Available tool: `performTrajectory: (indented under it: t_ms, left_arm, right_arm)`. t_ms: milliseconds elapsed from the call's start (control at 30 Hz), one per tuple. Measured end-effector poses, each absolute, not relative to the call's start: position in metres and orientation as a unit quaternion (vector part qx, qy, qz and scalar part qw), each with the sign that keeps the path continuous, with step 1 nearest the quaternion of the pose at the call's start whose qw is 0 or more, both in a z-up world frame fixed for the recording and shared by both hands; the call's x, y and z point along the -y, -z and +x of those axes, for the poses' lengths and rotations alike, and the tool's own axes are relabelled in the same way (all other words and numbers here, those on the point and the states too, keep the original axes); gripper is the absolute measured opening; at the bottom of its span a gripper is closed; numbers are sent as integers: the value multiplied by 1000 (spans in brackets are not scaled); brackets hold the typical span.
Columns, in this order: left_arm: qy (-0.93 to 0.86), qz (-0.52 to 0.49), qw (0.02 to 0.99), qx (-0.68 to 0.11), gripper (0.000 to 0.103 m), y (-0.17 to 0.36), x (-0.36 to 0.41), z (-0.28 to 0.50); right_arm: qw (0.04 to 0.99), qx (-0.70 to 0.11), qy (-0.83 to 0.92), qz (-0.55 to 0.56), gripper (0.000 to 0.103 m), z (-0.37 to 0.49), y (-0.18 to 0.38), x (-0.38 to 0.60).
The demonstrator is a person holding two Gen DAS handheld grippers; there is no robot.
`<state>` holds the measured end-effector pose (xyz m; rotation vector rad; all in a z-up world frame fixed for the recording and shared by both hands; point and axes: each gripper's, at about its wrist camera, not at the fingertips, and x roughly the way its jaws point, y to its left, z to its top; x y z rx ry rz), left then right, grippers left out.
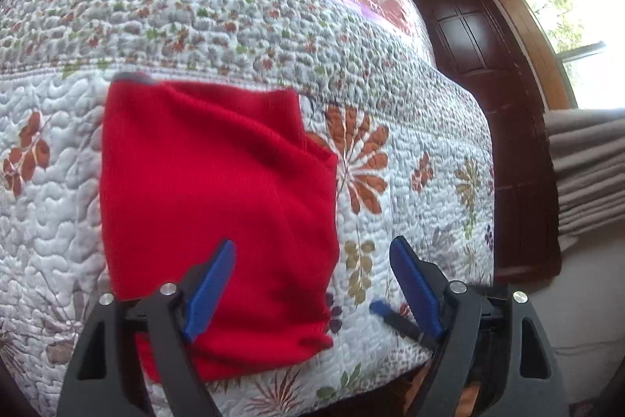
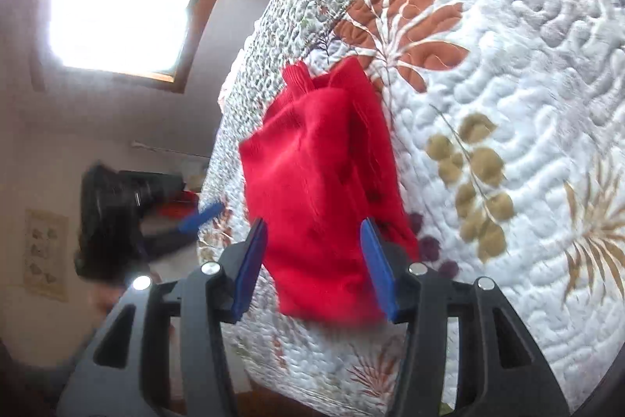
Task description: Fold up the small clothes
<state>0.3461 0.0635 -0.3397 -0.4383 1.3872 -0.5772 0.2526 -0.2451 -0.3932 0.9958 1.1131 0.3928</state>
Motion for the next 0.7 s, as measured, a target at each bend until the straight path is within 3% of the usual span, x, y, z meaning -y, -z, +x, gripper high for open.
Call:
performTrajectory:
  t_ms: [300, 367, 400, 567, 700]
  left_arm:
    - [343, -141, 666, -647, 77, 383, -18, 276]
    - [361, -140, 656, -648, 74, 390, -8, 273]
    - [370, -141, 649, -649, 74, 393, -4, 272]
    - [390, -131, 621, -668, 70, 417, 16, 271]
    - [386, -128, 608, -682, 70, 434, 19, 274]
  right_arm:
    - [658, -540, -195, 486, 50, 360, 443, 245]
    - [663, -543, -198, 475, 26, 364, 444, 245]
    - [675, -543, -198, 458, 6, 363, 440, 246]
    - [732, -520, -168, 407, 2, 367, 419, 252]
    - [736, -548, -146, 369, 2, 380, 437, 245]
